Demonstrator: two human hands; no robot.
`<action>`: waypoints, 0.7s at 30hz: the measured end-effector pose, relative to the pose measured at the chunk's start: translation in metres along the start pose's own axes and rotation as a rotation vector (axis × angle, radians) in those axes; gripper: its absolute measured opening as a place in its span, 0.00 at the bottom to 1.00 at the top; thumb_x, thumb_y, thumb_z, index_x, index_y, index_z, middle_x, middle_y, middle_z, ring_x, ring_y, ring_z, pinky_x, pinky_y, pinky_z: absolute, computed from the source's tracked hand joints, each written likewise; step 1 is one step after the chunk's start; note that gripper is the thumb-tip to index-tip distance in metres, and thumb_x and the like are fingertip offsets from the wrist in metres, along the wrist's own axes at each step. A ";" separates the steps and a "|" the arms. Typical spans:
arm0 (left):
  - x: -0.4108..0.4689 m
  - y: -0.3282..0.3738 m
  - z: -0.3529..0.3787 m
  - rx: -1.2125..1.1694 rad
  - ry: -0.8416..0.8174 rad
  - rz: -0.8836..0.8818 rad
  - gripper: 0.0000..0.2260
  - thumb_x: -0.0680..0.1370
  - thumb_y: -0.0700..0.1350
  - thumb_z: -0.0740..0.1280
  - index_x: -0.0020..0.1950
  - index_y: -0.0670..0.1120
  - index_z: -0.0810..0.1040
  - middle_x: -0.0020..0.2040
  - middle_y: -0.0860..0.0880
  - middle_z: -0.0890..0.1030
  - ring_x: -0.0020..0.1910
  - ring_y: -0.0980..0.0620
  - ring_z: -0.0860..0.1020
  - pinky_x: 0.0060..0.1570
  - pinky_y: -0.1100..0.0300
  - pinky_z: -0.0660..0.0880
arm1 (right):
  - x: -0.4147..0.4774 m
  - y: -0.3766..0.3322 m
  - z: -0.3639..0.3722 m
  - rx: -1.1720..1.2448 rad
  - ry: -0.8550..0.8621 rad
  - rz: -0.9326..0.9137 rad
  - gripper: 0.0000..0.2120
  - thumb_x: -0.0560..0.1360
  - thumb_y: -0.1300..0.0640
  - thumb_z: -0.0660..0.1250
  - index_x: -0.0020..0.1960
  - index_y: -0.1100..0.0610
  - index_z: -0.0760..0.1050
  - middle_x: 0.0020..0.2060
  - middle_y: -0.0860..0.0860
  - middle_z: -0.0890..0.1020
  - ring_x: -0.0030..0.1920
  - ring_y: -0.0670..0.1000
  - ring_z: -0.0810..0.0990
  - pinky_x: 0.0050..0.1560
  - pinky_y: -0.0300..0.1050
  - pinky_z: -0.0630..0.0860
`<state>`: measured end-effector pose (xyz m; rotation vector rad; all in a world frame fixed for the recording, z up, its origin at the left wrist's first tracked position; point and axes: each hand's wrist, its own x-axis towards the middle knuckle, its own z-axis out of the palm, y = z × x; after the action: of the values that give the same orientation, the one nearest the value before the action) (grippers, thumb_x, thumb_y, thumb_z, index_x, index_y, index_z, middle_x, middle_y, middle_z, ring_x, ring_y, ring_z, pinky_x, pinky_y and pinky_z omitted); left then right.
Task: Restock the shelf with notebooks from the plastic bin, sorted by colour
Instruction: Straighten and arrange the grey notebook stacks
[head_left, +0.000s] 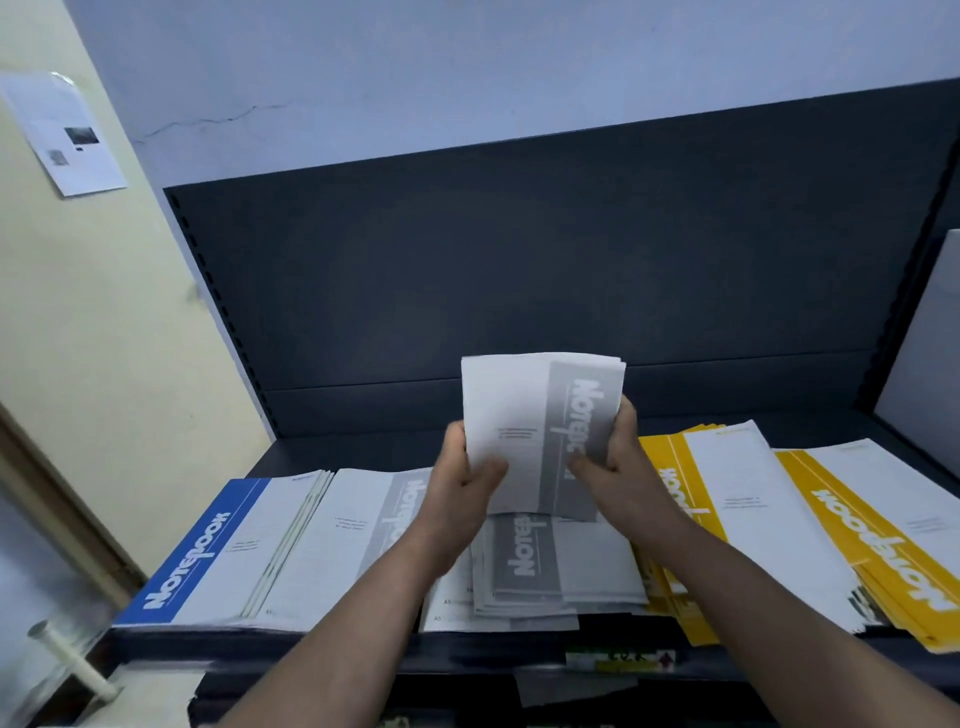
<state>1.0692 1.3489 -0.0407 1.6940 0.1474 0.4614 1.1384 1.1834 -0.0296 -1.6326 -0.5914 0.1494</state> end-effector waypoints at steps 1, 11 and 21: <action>0.000 0.001 0.001 0.018 -0.002 -0.006 0.13 0.80 0.34 0.61 0.57 0.51 0.70 0.55 0.50 0.79 0.52 0.56 0.78 0.48 0.62 0.75 | 0.000 0.001 0.002 -0.010 -0.001 0.004 0.31 0.79 0.65 0.60 0.74 0.48 0.49 0.60 0.44 0.73 0.57 0.39 0.74 0.40 0.27 0.75; 0.004 0.007 0.005 0.211 0.042 -0.032 0.12 0.81 0.35 0.58 0.58 0.51 0.72 0.54 0.55 0.79 0.54 0.57 0.77 0.49 0.65 0.74 | 0.007 0.000 -0.002 -0.183 0.126 -0.004 0.22 0.81 0.65 0.56 0.72 0.53 0.56 0.55 0.50 0.75 0.56 0.51 0.75 0.47 0.42 0.73; 0.007 0.016 -0.021 0.204 0.141 -0.045 0.24 0.78 0.34 0.63 0.69 0.55 0.70 0.48 0.51 0.85 0.50 0.51 0.83 0.51 0.53 0.80 | 0.012 -0.010 0.007 -0.319 0.208 -0.046 0.32 0.77 0.63 0.63 0.76 0.46 0.57 0.59 0.46 0.80 0.58 0.48 0.78 0.58 0.50 0.76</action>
<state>1.0651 1.3681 -0.0217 1.8532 0.3444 0.5468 1.1428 1.1950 -0.0179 -1.9118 -0.5099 -0.1548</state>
